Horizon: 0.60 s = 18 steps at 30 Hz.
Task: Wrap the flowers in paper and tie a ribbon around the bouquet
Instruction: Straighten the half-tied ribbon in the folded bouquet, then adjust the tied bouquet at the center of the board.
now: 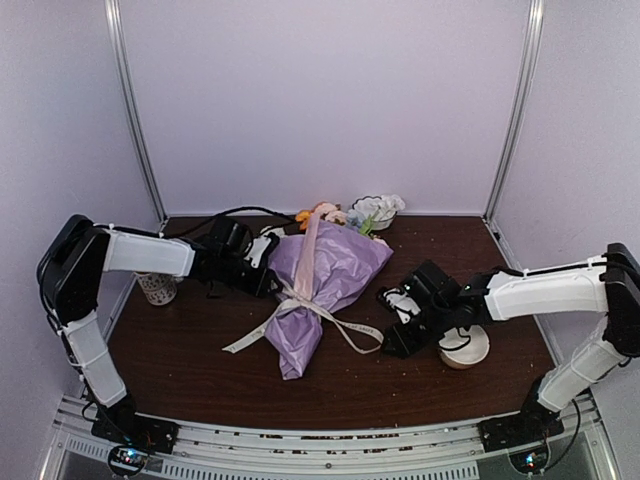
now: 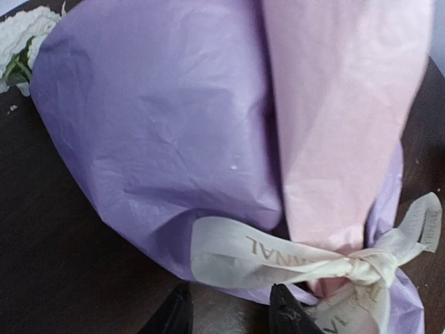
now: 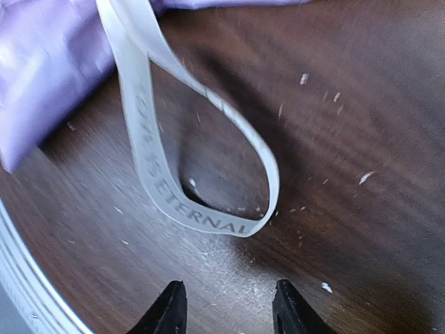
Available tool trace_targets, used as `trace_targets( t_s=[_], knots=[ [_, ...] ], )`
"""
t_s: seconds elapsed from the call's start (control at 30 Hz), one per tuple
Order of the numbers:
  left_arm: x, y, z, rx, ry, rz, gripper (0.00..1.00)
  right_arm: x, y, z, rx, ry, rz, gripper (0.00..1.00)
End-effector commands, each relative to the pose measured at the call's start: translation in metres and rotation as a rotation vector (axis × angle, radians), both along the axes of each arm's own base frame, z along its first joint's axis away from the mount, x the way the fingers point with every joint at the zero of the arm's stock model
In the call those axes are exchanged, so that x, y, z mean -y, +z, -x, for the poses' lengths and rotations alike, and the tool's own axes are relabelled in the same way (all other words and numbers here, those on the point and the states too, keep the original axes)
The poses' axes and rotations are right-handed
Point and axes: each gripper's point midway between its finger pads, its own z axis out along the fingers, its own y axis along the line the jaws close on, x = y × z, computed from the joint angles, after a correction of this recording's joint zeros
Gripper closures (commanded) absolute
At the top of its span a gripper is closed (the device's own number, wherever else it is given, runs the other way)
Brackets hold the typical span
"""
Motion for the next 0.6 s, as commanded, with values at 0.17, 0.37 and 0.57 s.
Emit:
trace_targets(
  t_s=[0.17, 0.37, 0.57],
  knots=[
    [-0.017, 0.028, 0.007, 0.025, 0.040, 0.041, 0.59, 0.036, 0.061, -0.048, 0.165, -0.214, -0.074, 0.56],
    [-0.025, -0.017, 0.014, -0.061, 0.041, -0.052, 0.69, 0.062, 0.055, -0.059, 0.151, -0.300, -0.046, 0.56],
    [-0.003, -0.039, 0.038, -0.097, -0.065, -0.067, 0.69, 0.061, 0.052, -0.057, 0.137, -0.295, -0.047, 0.56]
  ],
)
